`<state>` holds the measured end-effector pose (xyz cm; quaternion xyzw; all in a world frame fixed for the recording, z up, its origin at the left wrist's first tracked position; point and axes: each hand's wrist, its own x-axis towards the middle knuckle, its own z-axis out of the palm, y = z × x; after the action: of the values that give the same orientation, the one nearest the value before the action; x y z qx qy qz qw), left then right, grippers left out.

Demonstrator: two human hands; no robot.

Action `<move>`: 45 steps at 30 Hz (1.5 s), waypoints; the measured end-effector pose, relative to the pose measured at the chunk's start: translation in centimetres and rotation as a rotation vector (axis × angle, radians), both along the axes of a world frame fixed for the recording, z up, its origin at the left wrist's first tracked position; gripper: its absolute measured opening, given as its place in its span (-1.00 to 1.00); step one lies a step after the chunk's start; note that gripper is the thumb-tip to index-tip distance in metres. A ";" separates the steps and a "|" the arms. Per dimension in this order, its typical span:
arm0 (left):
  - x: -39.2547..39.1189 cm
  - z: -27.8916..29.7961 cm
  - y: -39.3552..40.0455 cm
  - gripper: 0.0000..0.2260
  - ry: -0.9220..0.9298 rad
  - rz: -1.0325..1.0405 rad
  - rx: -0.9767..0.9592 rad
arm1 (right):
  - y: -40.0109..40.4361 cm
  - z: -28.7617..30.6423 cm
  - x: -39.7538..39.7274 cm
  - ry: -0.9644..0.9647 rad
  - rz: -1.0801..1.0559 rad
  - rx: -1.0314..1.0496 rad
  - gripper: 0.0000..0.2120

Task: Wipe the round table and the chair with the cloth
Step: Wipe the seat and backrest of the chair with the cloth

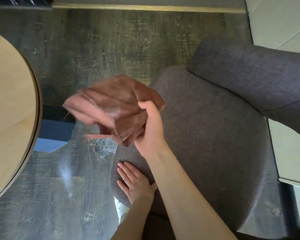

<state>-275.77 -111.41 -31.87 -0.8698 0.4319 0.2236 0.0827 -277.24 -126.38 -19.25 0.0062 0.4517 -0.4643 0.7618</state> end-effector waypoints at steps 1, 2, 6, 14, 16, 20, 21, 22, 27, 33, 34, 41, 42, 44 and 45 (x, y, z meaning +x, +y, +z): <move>-0.1 0.5 -0.1 -0.07 0.075 -0.031 0.140 | 0.0 0.5 -1.6 -0.028 -0.053 -0.012 -0.78; 0.0 1.6 -0.6 -0.01 0.133 -0.024 0.271 | 0.0 1.1 -3.2 -0.045 -0.103 -0.022 -0.76; 0.5 5.0 -3.4 -0.06 0.343 0.118 0.264 | 0.7 3.5 -9.1 -0.029 -0.248 -0.039 -0.74; -6.4 20.8 -16.2 -0.19 1.651 0.678 0.049 | 0.7 12.9 -17.5 0.077 -0.328 -0.155 -0.72; -8.3 25.6 -17.5 -0.14 1.847 0.663 0.026 | 1.0 16.0 -19.4 0.109 -0.321 -0.211 -0.66; -11.6 32.4 -17.4 -0.04 2.003 0.566 -0.010 | 2.5 21.6 -23.0 0.303 -0.307 -0.191 -0.77; -12.3 33.6 -17.0 -0.03 2.033 0.538 -0.002 | 2.9 22.6 -24.0 0.391 -0.317 -0.199 -0.79; -12.9 34.7 -16.6 -0.03 2.062 0.506 0.015 | 3.4 23.7 -24.9 0.490 -0.316 -0.220 -0.80; -17.2 38.9 -13.3 -0.21 2.041 0.336 0.078 | 6.1 28.1 -29.5 0.950 -0.137 -0.260 -0.89; -22.5 38.6 -11.4 -0.63 1.768 0.401 0.008 | 9.0 27.4 -33.9 1.145 0.047 -0.238 -0.68; -22.9 38.0 -11.2 -0.65 1.752 0.433 0.002 | 9.3 26.7 -34.5 1.176 0.039 -0.220 -0.62; -23.7 33.4 -9.3 -0.75 1.612 0.408 -0.083 | 9.1 21.9 -42.5 1.852 0.285 0.123 -0.53; -23.9 32.8 -9.1 -0.85 1.584 0.368 -0.075 | 8.9 21.3 -43.5 1.900 0.384 0.160 -0.51; -24.4 31.6 -9.0 -0.91 1.530 0.313 -0.039 | 8.5 20.2 -44.5 1.928 0.567 0.200 -0.47; -24.5 30.9 -9.1 -0.91 1.500 0.290 -0.019 | 8.2 19.7 -44.7 1.928 0.626 0.212 -0.47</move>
<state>-300.29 -120.52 -1.02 -0.5338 0.2559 0.7594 -0.2702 -321.98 -118.19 0.45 -0.4214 0.8932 -0.0090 0.1564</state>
